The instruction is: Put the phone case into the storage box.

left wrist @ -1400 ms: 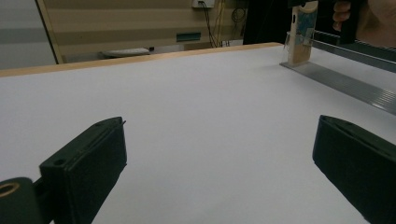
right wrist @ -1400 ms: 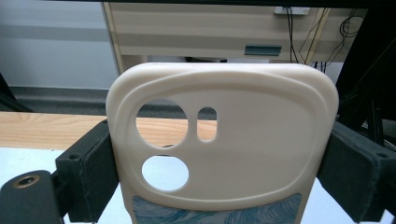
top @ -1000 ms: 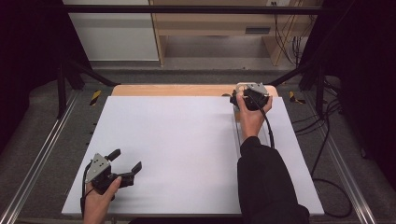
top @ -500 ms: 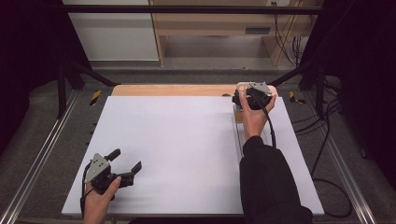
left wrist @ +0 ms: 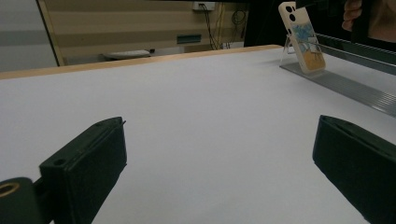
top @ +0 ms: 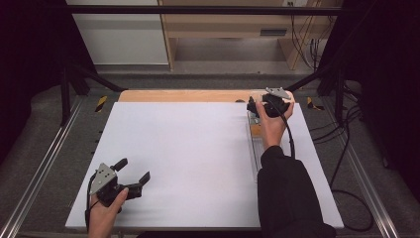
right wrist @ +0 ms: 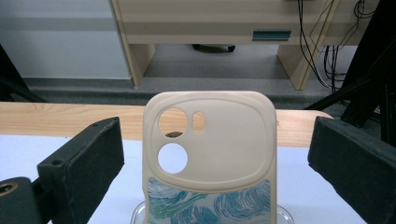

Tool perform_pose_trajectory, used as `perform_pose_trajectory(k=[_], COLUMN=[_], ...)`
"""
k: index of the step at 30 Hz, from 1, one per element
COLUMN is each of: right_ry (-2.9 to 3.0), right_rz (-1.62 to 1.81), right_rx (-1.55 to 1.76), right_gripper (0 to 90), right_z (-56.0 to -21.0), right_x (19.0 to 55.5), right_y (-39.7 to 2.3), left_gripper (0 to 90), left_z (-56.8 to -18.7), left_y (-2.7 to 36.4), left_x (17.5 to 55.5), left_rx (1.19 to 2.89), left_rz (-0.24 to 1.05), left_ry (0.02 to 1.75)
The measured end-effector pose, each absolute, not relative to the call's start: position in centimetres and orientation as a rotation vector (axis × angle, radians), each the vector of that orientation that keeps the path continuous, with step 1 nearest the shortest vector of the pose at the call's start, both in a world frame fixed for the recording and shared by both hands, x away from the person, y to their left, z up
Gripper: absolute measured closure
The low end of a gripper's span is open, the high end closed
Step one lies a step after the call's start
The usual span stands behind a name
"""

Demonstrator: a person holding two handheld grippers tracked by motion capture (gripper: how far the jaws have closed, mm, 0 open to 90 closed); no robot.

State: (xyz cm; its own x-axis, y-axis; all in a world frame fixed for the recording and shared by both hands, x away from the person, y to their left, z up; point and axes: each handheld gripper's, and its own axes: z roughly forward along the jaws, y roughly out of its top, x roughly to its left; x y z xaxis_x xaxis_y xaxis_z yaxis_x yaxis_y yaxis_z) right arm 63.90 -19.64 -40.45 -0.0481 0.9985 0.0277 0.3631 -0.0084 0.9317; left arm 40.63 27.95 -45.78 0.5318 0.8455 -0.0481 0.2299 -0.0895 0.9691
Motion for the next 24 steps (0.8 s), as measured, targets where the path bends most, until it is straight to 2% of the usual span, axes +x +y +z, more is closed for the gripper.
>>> perform_pose_trajectory(k=[24], right_ry=[1.479], right_rz=[1.091], right_rx=[1.436], right_gripper=[3.9], right_z=[-39.1], right_x=[62.9], right_y=[-19.6], left_gripper=[2.5], left_z=[-45.8], left_y=[28.2], left_x=[40.6], left_rx=[1.609], left_rz=[0.694], left_ry=[0.935])
